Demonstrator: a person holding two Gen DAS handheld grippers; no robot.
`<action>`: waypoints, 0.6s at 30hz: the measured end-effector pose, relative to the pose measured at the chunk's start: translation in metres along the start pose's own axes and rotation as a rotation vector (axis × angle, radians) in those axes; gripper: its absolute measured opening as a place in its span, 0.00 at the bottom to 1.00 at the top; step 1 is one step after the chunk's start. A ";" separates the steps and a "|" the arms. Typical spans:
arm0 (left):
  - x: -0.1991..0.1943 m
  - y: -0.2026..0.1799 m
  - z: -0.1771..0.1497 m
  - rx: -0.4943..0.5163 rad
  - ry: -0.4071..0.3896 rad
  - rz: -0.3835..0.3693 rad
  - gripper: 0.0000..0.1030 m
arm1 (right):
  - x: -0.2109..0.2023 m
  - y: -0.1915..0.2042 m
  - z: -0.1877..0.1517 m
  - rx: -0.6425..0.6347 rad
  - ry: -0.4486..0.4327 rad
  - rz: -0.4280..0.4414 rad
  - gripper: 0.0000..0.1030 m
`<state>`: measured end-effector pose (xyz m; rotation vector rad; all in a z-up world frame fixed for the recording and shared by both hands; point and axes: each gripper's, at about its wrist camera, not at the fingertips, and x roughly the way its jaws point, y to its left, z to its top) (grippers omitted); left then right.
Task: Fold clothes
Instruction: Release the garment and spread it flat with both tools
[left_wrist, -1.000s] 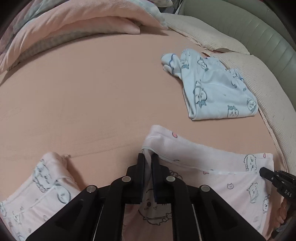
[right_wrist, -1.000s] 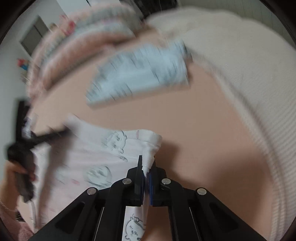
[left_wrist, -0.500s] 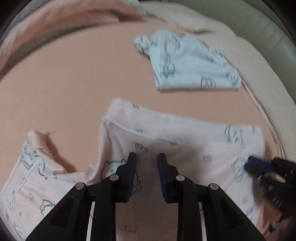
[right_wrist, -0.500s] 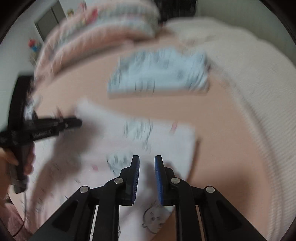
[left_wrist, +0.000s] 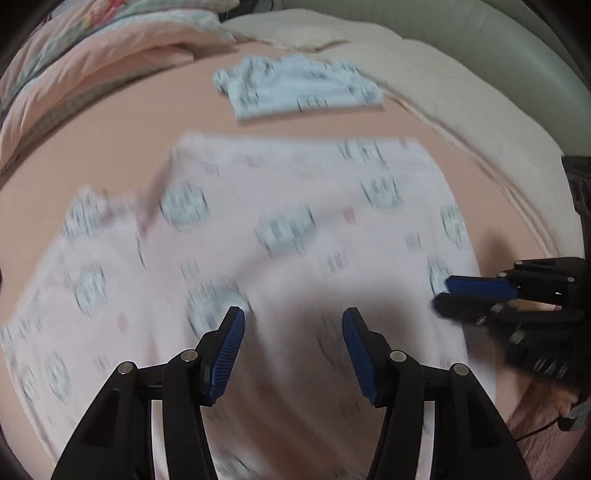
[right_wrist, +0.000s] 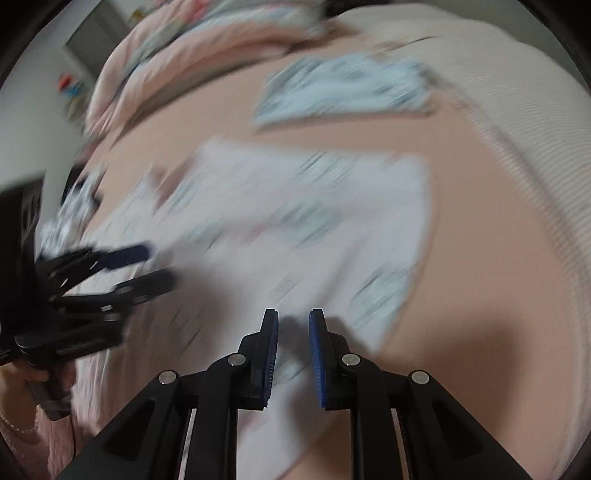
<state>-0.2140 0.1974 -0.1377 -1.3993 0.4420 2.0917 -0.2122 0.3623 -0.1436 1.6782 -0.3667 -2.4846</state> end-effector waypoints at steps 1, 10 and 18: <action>0.004 -0.002 -0.010 0.009 0.022 0.026 0.51 | 0.002 0.006 -0.007 -0.034 0.013 -0.029 0.16; -0.037 0.001 -0.054 -0.066 -0.059 0.010 0.51 | -0.031 0.018 -0.047 -0.091 -0.028 -0.136 0.18; -0.051 0.003 -0.106 -0.082 0.064 0.194 0.51 | -0.026 0.054 -0.082 -0.176 0.059 -0.174 0.19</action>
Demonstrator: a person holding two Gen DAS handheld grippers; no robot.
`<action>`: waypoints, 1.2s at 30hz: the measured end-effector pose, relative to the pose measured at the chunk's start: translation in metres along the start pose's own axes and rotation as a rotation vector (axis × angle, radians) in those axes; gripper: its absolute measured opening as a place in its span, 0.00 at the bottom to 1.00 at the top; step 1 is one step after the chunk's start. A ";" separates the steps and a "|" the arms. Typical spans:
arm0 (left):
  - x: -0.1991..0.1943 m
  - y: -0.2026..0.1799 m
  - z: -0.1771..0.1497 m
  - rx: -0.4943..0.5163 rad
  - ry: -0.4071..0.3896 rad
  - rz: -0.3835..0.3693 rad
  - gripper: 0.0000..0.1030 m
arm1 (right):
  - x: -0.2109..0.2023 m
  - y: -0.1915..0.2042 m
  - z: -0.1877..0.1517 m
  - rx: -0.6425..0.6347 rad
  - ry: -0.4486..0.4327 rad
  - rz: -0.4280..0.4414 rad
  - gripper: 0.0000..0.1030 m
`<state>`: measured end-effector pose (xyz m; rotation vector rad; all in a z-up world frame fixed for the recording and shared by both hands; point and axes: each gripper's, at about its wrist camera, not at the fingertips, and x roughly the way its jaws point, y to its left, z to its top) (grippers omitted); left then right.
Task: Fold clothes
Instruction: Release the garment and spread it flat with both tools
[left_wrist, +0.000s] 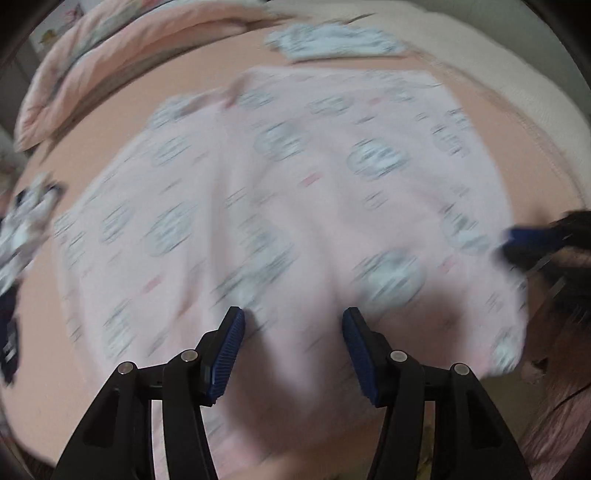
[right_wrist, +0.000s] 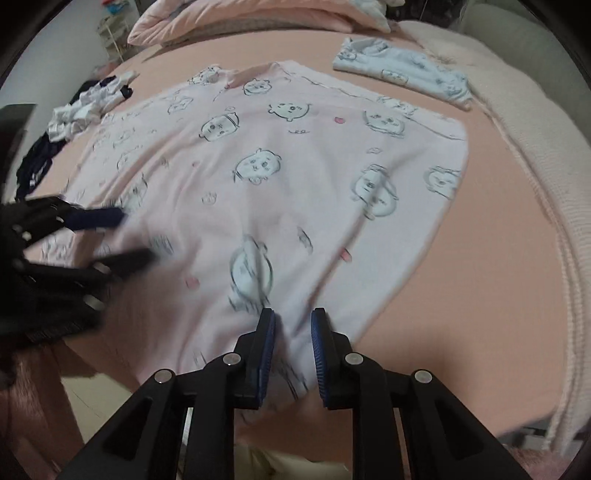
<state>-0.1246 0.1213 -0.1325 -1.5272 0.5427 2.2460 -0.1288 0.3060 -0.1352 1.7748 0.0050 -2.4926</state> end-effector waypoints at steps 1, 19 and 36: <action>-0.004 0.009 -0.006 -0.023 0.005 0.010 0.51 | -0.003 -0.006 -0.002 0.022 0.020 -0.036 0.21; -0.036 0.134 -0.092 -0.579 -0.037 -0.130 0.51 | -0.011 0.034 -0.024 0.158 0.004 0.081 0.33; -0.023 0.122 -0.115 -0.578 0.034 -0.062 0.51 | -0.024 0.025 -0.032 0.222 -0.091 0.037 0.34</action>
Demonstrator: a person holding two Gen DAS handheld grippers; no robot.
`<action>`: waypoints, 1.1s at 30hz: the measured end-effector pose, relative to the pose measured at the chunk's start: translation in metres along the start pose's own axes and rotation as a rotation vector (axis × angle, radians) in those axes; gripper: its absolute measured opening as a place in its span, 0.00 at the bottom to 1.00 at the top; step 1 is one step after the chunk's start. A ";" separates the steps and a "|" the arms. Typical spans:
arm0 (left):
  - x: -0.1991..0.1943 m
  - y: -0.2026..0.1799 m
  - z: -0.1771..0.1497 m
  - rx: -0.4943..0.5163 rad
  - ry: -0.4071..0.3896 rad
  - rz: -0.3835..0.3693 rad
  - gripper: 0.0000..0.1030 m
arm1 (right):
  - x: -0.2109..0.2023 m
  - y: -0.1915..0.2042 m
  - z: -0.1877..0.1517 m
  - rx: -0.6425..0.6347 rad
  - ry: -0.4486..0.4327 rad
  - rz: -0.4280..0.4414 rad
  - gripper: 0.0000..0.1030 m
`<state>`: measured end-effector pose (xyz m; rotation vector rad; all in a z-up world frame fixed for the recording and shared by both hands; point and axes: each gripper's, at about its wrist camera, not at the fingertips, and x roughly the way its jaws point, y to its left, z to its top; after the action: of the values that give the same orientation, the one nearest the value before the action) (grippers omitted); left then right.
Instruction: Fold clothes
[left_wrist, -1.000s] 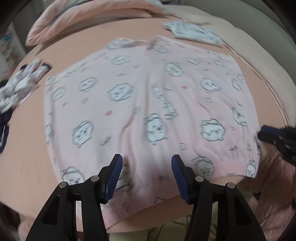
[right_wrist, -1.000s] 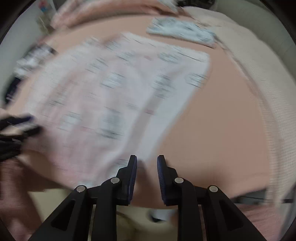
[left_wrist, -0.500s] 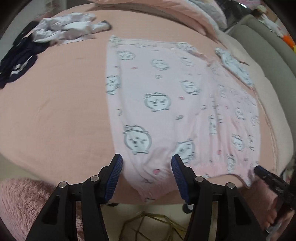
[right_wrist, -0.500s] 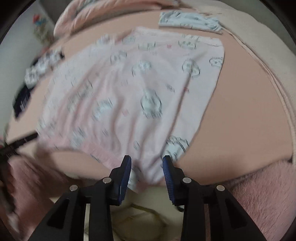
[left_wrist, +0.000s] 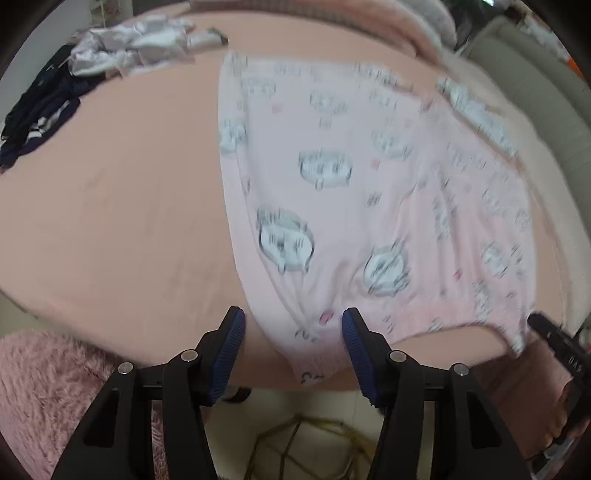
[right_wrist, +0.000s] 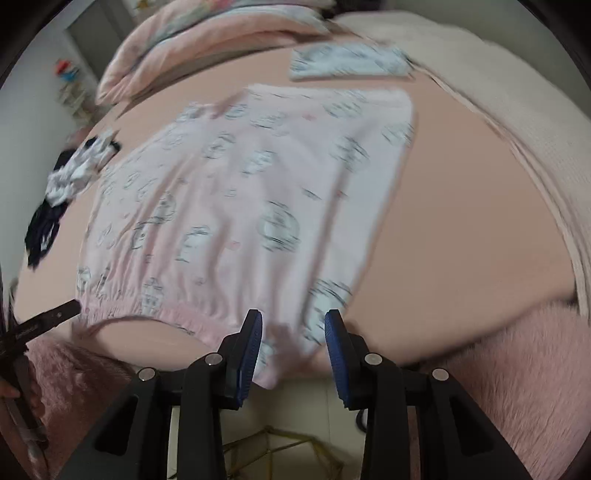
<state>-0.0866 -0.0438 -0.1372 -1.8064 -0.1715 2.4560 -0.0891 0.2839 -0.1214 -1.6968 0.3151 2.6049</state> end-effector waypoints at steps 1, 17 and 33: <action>0.000 0.000 -0.003 0.009 -0.006 0.005 0.51 | 0.006 0.006 0.002 -0.022 0.009 -0.016 0.34; -0.008 -0.047 0.066 0.211 -0.094 -0.048 0.51 | -0.007 0.083 0.057 -0.292 -0.010 0.076 0.34; 0.028 0.014 0.090 0.134 -0.066 0.182 0.52 | 0.069 0.125 0.111 -0.335 0.071 0.104 0.34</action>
<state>-0.1810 -0.0575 -0.1392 -1.7576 0.1576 2.5789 -0.2332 0.1746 -0.1207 -1.9195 -0.0385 2.8061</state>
